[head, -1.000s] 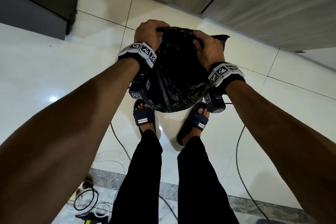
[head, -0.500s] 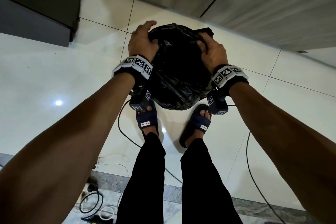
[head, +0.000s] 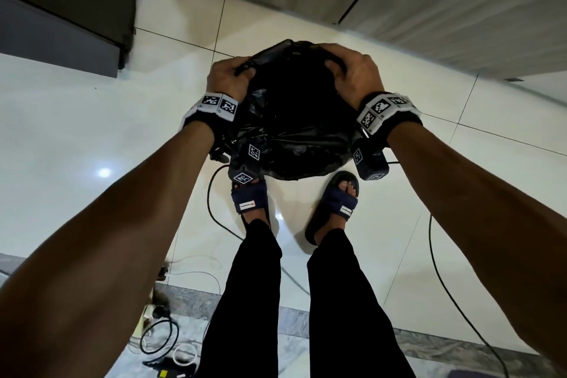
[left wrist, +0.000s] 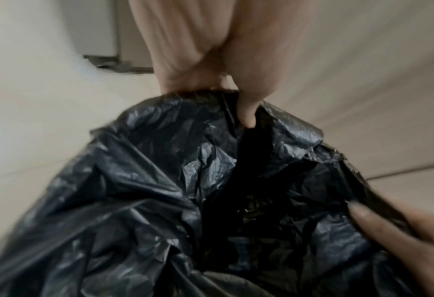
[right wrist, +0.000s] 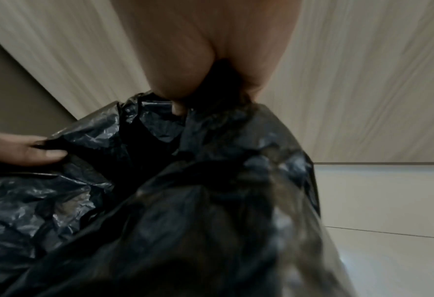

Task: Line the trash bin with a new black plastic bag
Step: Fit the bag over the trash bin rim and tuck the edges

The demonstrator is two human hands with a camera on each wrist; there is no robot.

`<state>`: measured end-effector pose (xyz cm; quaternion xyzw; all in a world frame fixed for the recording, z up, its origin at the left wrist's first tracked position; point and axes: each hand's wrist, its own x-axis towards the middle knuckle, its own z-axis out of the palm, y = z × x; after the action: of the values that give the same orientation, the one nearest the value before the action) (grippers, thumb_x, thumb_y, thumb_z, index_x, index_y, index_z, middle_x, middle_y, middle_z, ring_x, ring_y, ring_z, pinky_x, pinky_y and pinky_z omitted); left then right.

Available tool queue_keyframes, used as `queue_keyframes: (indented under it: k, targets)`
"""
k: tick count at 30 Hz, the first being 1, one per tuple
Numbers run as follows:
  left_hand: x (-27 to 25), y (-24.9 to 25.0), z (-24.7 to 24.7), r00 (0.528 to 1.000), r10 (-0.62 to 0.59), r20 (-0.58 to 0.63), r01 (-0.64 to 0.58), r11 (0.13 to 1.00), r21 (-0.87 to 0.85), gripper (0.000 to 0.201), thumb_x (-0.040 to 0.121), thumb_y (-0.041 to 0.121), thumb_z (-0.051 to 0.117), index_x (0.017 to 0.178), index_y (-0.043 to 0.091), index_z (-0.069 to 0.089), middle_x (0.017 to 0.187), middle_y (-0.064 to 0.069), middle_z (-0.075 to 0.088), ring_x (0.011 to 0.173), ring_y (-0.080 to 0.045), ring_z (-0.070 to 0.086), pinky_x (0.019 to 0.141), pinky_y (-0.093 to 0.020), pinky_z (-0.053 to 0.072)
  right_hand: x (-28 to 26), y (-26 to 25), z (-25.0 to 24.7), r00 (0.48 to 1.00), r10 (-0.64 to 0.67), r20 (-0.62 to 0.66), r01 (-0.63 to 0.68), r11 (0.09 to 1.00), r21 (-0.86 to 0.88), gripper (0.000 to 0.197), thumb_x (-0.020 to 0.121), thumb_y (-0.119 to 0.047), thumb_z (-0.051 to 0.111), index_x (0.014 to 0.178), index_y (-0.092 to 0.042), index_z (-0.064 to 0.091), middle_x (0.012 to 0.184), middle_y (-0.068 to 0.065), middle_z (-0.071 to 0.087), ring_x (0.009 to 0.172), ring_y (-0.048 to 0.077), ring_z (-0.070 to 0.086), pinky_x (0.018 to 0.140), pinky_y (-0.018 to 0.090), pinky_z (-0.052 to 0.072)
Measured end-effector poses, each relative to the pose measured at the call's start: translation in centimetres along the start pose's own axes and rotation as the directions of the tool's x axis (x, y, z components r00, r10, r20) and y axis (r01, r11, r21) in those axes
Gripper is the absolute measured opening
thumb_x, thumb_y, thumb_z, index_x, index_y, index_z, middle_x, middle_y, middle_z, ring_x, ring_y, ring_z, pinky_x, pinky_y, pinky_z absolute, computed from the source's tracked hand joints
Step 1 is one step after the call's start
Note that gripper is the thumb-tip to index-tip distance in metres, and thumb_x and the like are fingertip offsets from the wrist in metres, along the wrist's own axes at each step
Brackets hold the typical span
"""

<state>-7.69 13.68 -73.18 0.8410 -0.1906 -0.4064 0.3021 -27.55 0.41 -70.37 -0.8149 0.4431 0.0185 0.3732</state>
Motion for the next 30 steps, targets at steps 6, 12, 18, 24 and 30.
queue_keyframes:
  k: [6,12,18,24,30]
  targets:
    - [-0.6,-0.6,-0.3,0.996,-0.092,0.006,0.092,0.994,-0.055,0.028,0.086,0.011,0.061,0.114,0.008,0.066,0.101,-0.004,0.067,0.093,-0.014,0.060,0.059,0.000,0.043,-1.4,0.6,1.5,0.990,0.124,-0.065,-0.114,0.985,0.131,0.037,0.095,-0.020,0.046,0.127,-0.034,0.057,0.124,-0.002,0.067,0.117,0.020,0.060,0.102,0.026,0.044]
    - [-1.5,2.5,0.7,0.990,0.135,0.035,-0.136,0.990,0.040,0.041,0.071,0.008,0.067,0.109,0.023,0.069,0.112,0.000,0.069,0.105,-0.010,0.063,0.093,-0.010,0.045,-1.9,1.6,1.9,0.984,0.176,0.015,-0.177,0.977,0.123,0.040,0.090,-0.011,0.048,0.125,-0.027,0.059,0.116,0.004,0.069,0.110,0.025,0.061,0.096,0.026,0.045]
    - [-1.1,5.7,1.9,0.949,0.268,0.168,-0.301,0.928,0.219,0.037,0.076,0.007,0.060,0.102,0.031,0.072,0.111,0.005,0.071,0.106,-0.010,0.062,0.084,-0.001,0.038,-1.0,0.6,1.6,0.992,0.069,0.110,-0.071,0.997,0.020,0.045,0.086,-0.008,0.053,0.127,-0.028,0.058,0.119,0.007,0.068,0.111,0.028,0.061,0.097,0.030,0.046]
    - [-0.6,4.1,1.0,0.970,0.189,0.151,-0.218,0.953,0.209,0.031,0.080,0.008,0.061,0.105,0.023,0.072,0.112,0.000,0.071,0.107,-0.014,0.063,0.090,-0.008,0.041,-1.9,-0.8,1.4,0.994,-0.105,-0.003,0.104,0.985,-0.140,0.056,0.088,-0.013,0.047,0.139,-0.035,0.043,0.110,0.010,0.069,0.098,0.033,0.063,0.086,0.037,0.050]
    - [-1.1,2.2,0.5,0.996,0.073,-0.043,-0.072,0.997,0.029,0.031,0.079,0.004,0.064,0.108,0.015,0.071,0.112,-0.003,0.069,0.096,-0.006,0.061,0.068,0.008,0.038,-2.5,1.0,0.8,0.996,-0.061,-0.070,0.051,0.989,-0.140,0.055,0.089,-0.026,0.038,0.143,-0.036,0.038,0.111,0.012,0.068,0.097,0.035,0.063,0.085,0.042,0.051]
